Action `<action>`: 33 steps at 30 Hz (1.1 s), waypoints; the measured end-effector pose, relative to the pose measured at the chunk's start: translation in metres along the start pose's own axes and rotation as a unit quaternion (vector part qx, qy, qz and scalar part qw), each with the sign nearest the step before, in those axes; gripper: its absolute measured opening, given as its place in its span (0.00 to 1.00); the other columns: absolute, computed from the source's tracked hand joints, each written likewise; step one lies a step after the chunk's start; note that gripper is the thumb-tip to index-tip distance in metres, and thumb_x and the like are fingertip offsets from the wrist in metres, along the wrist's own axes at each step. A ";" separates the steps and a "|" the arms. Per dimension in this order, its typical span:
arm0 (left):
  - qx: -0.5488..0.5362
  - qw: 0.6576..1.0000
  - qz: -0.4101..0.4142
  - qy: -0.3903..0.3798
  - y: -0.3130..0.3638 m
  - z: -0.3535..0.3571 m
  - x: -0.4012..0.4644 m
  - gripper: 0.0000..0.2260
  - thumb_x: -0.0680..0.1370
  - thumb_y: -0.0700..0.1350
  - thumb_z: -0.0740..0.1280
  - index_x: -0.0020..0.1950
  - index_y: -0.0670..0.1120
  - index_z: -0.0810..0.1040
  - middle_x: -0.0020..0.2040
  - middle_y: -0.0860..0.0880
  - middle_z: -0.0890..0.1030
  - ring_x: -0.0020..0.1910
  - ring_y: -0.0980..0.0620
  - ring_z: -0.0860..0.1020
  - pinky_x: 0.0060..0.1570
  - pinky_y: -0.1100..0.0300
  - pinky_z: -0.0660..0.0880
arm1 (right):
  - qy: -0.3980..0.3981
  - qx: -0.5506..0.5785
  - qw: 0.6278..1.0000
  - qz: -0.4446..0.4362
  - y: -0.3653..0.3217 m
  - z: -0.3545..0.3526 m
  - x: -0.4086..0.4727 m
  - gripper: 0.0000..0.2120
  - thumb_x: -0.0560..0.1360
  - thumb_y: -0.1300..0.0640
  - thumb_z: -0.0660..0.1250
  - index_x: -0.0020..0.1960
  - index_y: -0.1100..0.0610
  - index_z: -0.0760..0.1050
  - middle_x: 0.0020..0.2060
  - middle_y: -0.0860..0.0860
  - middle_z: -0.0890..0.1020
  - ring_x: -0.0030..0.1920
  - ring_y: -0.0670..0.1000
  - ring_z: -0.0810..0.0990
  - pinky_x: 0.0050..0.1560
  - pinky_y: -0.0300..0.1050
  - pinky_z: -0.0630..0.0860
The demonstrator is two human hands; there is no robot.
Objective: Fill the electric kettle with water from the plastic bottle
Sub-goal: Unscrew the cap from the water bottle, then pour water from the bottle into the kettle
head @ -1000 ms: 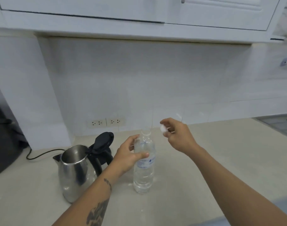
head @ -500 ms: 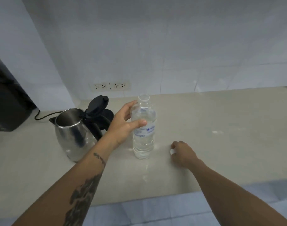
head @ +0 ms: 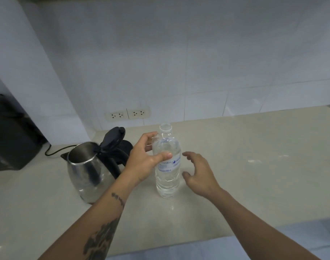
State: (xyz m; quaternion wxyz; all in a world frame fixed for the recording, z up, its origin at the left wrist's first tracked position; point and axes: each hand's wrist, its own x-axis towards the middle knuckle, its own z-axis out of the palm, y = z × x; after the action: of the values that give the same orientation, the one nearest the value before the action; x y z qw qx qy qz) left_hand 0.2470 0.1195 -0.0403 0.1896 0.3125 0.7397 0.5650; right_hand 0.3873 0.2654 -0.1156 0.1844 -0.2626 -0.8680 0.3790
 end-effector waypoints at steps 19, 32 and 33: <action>0.003 0.999 -0.030 0.028 0.017 0.007 -0.010 0.33 0.61 0.61 0.77 0.65 0.60 0.73 0.57 0.52 0.83 0.52 0.53 0.84 0.54 0.51 0.81 | -0.021 0.207 0.978 -0.034 -0.056 0.020 0.006 0.58 0.60 0.50 0.81 0.77 0.35 0.46 0.58 0.44 0.83 0.52 0.47 0.86 0.57 0.55 0.82; -0.033 0.998 0.003 -0.061 0.109 -0.063 -0.017 0.34 0.64 0.64 0.75 0.67 0.52 0.74 0.56 0.46 0.84 0.49 0.49 0.86 0.48 0.47 0.84 | 0.156 0.152 0.961 -0.171 -0.154 -0.020 -0.014 0.53 0.67 0.49 0.79 0.80 0.37 0.47 0.47 0.44 0.84 0.41 0.47 0.86 0.43 0.51 0.85; -0.033 0.997 0.004 -0.074 0.110 -0.073 -0.018 0.34 0.65 0.64 0.75 0.68 0.52 0.74 0.56 0.46 0.84 0.49 0.48 0.86 0.47 0.48 0.84 | 0.158 0.145 0.961 -0.175 -0.163 -0.019 -0.016 0.52 0.67 0.50 0.79 0.79 0.38 0.48 0.46 0.44 0.83 0.41 0.47 0.85 0.42 0.51 0.85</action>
State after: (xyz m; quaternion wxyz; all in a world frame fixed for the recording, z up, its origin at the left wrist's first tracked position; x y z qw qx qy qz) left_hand 0.2416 0.0730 0.0847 0.2513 0.3501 0.7035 0.5652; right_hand 0.3579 0.1731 0.0172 0.4187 -0.1334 -0.7960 0.4163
